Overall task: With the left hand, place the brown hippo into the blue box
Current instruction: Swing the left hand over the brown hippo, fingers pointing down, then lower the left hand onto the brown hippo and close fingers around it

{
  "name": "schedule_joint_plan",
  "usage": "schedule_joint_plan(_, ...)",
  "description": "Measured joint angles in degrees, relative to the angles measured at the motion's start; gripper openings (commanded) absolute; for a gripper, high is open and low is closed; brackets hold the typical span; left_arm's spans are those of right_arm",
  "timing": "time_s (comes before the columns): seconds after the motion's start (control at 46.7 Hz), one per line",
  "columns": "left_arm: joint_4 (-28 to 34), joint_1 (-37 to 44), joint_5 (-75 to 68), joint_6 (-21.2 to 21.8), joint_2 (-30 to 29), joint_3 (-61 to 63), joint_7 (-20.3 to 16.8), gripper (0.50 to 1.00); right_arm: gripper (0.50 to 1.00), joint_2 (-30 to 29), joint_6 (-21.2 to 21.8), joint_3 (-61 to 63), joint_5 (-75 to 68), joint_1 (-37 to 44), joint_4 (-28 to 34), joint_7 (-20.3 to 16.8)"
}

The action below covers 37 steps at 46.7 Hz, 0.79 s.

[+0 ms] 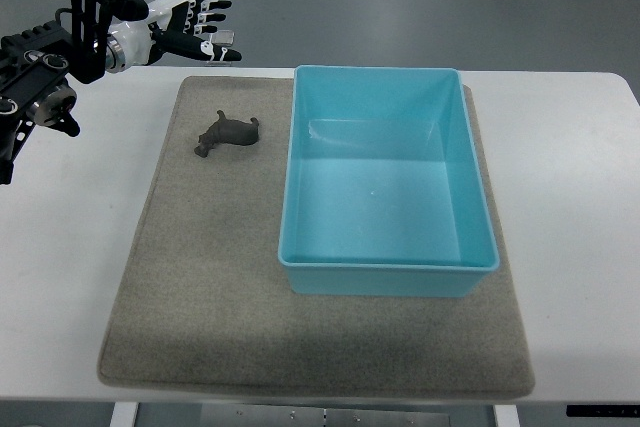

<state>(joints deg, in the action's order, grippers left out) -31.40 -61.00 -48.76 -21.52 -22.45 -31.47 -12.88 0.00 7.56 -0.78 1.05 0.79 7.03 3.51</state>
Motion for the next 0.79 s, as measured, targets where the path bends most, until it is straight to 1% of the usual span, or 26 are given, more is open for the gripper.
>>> schedule_joint_plan(0.214, -2.78, 0.17, -10.46, 0.0, -1.12, 0.24, -0.26, 0.981, 0.936, 0.0, 0.0, 0.0, 0.0, 0.0, 0.0, 0.0)
schedule_joint_plan(0.342, -2.89, 0.17, -17.91, 0.0, -2.12, 0.27, -1.11, 0.975, 0.936, 0.0, 0.0, 0.0, 0.0, 0.0, 0.0, 0.0)
schedule_joint_plan(0.449, -2.89, 0.5, -22.65, 0.05, -2.34, 0.27, -2.91, 0.975, 0.936, 0.0, 0.0, 0.0, 0.0, 0.0, 0.0, 0.0)
schedule_joint_plan(0.642, -3.84, 1.23, -25.71, 0.05, -3.34, 1.62, -4.92, 0.973, 0.936, 0.0, 0.0, 0.02, 0.0, 0.01, 0.0, 0.0)
schedule_joint_plan(0.792, -5.93, 1.33, -26.1, 0.01, -4.87, 5.42, -6.07, 0.943, 0.936, 0.0, 0.0, 0.0, 0.0, 0.0, 0.0, 0.0)
